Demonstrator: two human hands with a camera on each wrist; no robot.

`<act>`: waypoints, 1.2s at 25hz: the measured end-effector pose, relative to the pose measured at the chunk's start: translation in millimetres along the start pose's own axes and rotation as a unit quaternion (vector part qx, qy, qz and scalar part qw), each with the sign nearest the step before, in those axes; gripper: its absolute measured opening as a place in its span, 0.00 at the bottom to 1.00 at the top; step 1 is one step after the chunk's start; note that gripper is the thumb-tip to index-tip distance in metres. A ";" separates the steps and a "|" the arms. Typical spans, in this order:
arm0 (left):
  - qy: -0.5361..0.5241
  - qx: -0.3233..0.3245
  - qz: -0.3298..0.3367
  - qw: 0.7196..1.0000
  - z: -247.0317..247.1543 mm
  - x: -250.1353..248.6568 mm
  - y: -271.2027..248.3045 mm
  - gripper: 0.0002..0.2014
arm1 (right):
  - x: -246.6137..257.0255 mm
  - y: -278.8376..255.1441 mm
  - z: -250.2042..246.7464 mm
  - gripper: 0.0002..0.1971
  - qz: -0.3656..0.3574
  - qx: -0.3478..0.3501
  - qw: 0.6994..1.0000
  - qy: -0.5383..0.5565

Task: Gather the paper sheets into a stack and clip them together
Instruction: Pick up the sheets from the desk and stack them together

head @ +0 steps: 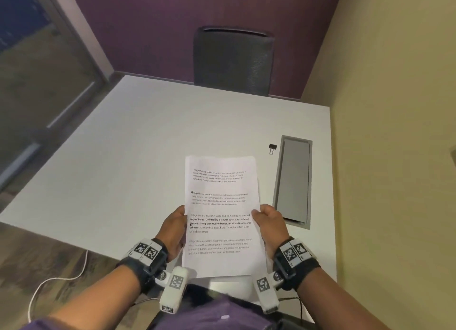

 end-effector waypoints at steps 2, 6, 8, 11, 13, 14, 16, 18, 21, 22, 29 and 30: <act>-0.020 -0.013 0.007 1.000 -4.9 -2.3 -1.7 0.14 | -3.2 -0.6 2.8 0.05 -0.017 -0.019 1.000 -0.002; -0.039 0.014 -0.012 0.999 -10.0 1.7 3.2 0.27 | -3.9 -2.6 10.2 0.05 -0.044 -0.029 0.999 -0.014; -0.015 0.012 0.015 1.000 -13.0 4.7 4.1 0.19 | -7.2 -4.8 15.6 0.05 -0.050 -0.033 0.998 -0.020; 0.000 -0.012 0.041 0.999 -22.2 6.7 3.0 0.11 | -9.2 -14.1 27.6 0.05 -0.063 -0.021 0.998 0.000; 0.007 -0.003 0.050 0.999 -26.9 4.8 4.8 0.11 | -6.7 -18.0 35.6 0.14 -0.049 0.001 0.997 0.054; 0.011 -0.003 0.051 0.999 -30.5 3.4 5.6 0.11 | -5.7 -18.8 38.3 0.20 -0.032 0.017 0.996 0.085; 0.008 0.006 0.046 0.999 -40.4 3.1 14.9 0.10 | -3.1 -17.2 44.4 0.22 0.016 0.061 0.990 0.127; 0.013 0.029 0.048 0.998 -46.3 1.1 24.1 0.09 | -5.0 -14.8 50.1 0.19 0.053 0.118 0.985 0.110; 0.060 0.050 0.071 0.994 -45.1 -3.9 32.5 0.07 | -10.9 -11.9 50.7 0.14 0.043 0.078 0.996 0.004; 0.078 0.057 0.080 0.992 -43.0 -2.5 35.6 0.05 | -11.7 -11.5 45.1 0.12 0.033 0.043 0.998 -0.028; 0.306 0.063 0.027 0.950 -37.2 50.0 97.8 0.17 | -41.9 -32.2 -54.1 0.09 0.107 -0.131 0.986 -0.001; 0.359 0.056 0.026 0.931 -33.0 55.6 104.5 0.24 | -47.8 -37.7 -67.2 0.10 0.117 -0.151 0.981 0.017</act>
Point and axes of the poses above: each hand's wrist, its own y-axis towards the middle knuckle, its own z-axis out of the palm, x = y × z, the point moved 4 cm from there along y, towards the middle knuckle, and after that the axes turned 6 degrees about z, right-handed, at the moved point
